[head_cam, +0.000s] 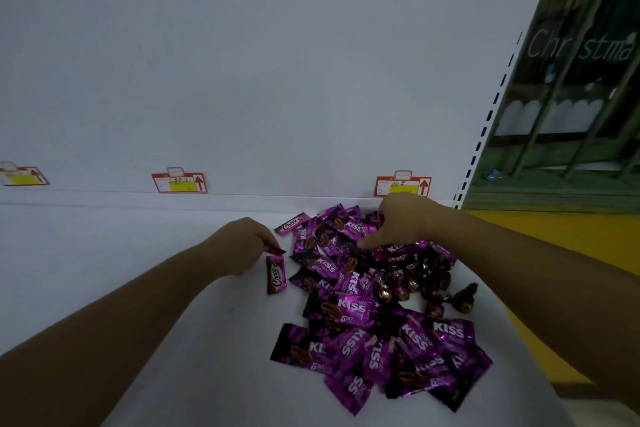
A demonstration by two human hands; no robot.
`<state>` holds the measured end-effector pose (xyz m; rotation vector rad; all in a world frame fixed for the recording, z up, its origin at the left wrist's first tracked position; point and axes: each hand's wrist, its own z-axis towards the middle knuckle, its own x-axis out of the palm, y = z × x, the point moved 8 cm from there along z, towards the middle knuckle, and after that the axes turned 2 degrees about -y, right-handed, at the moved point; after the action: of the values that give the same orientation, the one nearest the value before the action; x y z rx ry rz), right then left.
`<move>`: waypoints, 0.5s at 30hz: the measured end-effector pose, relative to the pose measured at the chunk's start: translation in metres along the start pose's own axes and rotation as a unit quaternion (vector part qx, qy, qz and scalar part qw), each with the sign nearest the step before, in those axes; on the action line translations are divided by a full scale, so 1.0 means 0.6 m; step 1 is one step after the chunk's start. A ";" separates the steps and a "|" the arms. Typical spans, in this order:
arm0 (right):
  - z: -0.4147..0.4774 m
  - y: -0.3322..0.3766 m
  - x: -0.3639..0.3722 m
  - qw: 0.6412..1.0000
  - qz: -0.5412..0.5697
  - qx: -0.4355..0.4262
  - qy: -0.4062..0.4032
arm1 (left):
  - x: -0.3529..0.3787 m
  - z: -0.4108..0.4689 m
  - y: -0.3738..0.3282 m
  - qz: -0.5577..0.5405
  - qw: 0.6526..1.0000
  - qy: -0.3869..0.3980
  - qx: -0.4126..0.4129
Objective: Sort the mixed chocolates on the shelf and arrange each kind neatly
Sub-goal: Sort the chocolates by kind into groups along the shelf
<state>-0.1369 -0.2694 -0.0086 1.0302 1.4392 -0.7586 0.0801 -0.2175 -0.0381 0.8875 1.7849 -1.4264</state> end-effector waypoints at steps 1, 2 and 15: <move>0.000 0.002 0.003 1.000 0.000 -0.001 0.001 | 0.000 -0.002 -0.001 0.013 1.000 0.001 0.002; 0.001 0.003 0.004 1.000 0.008 0.001 0.001 | 0.002 -0.004 -0.001 0.036 0.999 0.015 0.010; 0.036 0.003 -0.026 0.880 0.470 0.050 -0.041 | 0.026 -0.002 -0.004 0.151 0.985 0.044 0.066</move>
<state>-0.1268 -0.2906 0.0037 1.5622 0.6652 -0.1472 0.0694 -0.2150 -0.0495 1.2508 1.5495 -1.3350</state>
